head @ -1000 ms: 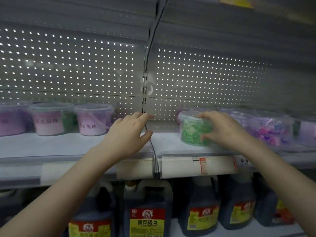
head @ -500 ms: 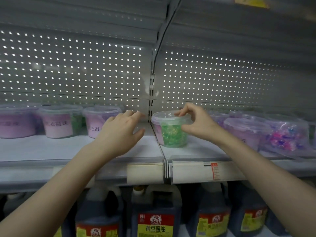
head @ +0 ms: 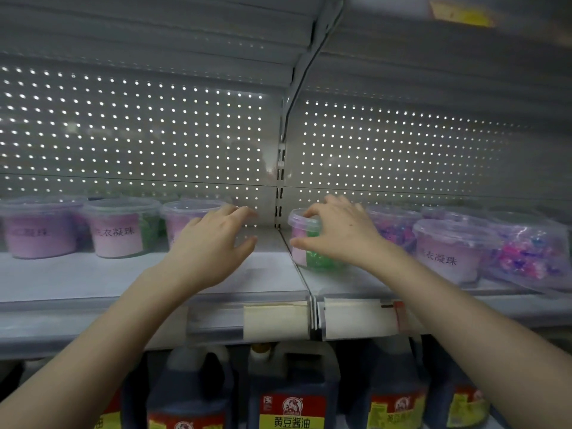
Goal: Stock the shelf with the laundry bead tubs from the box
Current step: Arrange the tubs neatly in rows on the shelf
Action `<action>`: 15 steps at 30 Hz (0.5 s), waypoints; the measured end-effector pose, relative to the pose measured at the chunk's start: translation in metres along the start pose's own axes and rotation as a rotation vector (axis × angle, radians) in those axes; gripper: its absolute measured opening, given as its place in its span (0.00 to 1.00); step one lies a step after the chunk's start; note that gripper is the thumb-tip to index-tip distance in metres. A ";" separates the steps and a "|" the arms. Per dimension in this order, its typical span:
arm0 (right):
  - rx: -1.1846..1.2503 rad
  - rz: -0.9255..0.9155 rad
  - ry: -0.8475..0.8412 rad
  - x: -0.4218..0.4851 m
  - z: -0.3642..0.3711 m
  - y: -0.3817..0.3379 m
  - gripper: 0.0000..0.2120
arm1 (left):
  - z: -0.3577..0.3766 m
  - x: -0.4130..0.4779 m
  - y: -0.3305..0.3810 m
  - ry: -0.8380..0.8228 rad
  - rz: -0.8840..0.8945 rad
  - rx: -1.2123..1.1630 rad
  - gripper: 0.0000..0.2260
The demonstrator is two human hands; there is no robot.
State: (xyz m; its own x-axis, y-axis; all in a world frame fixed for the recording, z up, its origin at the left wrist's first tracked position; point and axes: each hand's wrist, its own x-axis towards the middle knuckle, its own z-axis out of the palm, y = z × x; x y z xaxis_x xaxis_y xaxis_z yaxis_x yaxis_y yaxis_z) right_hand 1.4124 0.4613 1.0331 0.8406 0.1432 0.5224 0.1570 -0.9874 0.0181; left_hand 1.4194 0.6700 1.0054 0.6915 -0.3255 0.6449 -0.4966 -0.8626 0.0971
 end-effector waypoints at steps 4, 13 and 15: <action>-0.083 -0.033 0.094 0.002 0.006 -0.005 0.15 | -0.003 -0.002 0.000 0.002 0.010 0.003 0.17; 0.524 -0.114 0.116 0.005 0.018 0.013 0.09 | -0.004 -0.005 -0.009 -0.007 -0.009 0.043 0.16; 0.484 -0.097 0.054 0.016 0.018 0.008 0.09 | -0.006 -0.003 -0.014 -0.002 -0.026 0.076 0.17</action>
State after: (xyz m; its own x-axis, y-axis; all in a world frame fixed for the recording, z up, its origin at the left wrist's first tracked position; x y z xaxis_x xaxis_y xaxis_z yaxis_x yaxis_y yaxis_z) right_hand 1.4360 0.4573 1.0261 0.7840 0.2166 0.5817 0.4666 -0.8237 -0.3221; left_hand 1.4207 0.6851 1.0064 0.7049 -0.3030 0.6414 -0.4368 -0.8978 0.0559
